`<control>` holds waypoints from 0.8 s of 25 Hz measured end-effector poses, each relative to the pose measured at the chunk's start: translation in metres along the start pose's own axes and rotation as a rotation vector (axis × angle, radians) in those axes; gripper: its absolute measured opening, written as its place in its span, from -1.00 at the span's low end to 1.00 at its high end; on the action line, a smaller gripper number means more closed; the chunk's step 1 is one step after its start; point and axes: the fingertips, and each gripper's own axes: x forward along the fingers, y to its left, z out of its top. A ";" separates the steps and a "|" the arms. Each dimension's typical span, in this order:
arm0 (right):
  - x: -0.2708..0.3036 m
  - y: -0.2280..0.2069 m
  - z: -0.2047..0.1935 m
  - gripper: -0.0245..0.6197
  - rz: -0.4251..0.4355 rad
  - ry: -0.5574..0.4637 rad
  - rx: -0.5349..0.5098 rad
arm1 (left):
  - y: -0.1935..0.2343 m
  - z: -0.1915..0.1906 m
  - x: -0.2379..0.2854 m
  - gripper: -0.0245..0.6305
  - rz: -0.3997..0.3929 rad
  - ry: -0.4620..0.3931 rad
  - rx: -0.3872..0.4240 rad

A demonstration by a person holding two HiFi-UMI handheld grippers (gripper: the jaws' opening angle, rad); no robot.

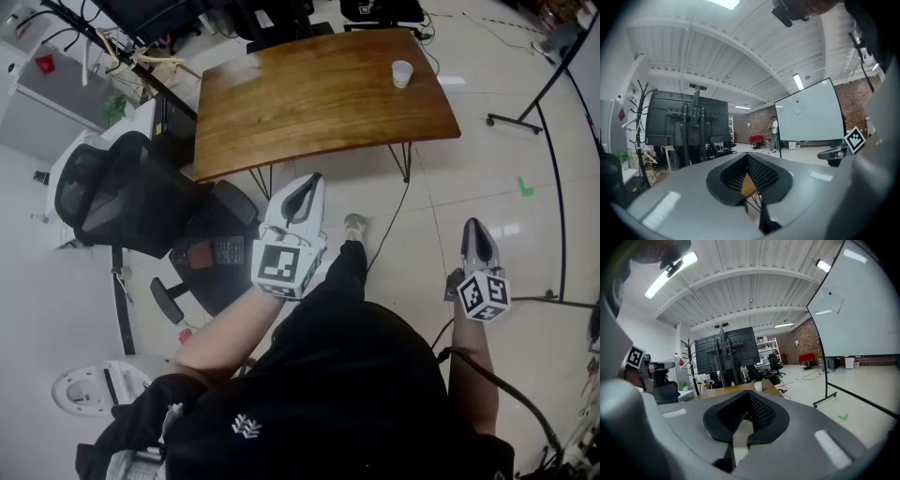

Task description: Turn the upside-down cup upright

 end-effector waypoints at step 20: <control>0.318 -0.015 0.063 -0.92 0.150 0.151 -0.166 | 0.089 0.004 0.316 -0.93 -0.148 0.015 0.011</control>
